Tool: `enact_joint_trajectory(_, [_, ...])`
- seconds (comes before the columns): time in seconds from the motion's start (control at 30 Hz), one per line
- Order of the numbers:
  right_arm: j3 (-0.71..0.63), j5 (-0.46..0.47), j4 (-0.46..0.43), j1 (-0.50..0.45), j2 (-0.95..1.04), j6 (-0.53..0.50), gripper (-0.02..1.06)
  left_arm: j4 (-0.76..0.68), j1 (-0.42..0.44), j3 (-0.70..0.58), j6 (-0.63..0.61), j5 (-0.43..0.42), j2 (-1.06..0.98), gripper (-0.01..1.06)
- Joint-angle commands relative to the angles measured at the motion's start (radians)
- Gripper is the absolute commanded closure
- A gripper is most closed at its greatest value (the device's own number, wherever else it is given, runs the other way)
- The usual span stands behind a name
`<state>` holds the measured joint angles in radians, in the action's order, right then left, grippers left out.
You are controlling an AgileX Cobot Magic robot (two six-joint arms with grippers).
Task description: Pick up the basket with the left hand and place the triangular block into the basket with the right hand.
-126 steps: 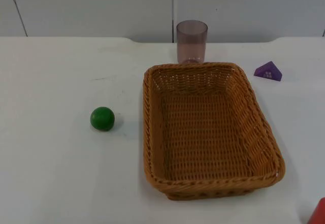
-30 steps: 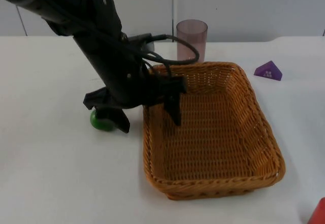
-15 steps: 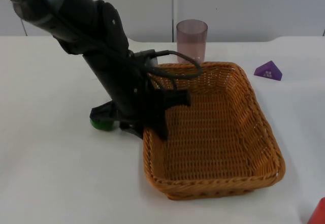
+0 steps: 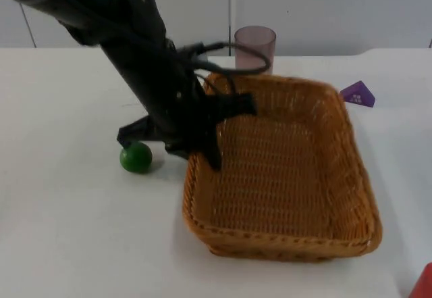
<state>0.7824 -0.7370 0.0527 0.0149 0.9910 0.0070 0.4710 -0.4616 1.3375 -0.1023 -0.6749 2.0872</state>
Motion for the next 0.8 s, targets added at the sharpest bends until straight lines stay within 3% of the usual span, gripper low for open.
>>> enact_joint_trajectory(0.0, [0.005, 0.010, -0.003, -0.005, 0.000, -0.001, -0.01, 0.012, -0.003, 0.001, -0.008, -0.045, -0.091, 1.05])
enact_joint_trajectory(0.33, [0.005, 0.010, -0.006, -0.005, 0.000, 0.001, -0.01, 0.011, 0.066, -0.085, 0.015, -0.159, -0.295, 1.05])
enact_joint_trajectory(0.77, [0.005, 0.022, -0.040, -0.005, 0.000, 0.003, -0.01, 0.104, 0.167, -0.437, 0.214, -0.085, -0.472, 1.05])
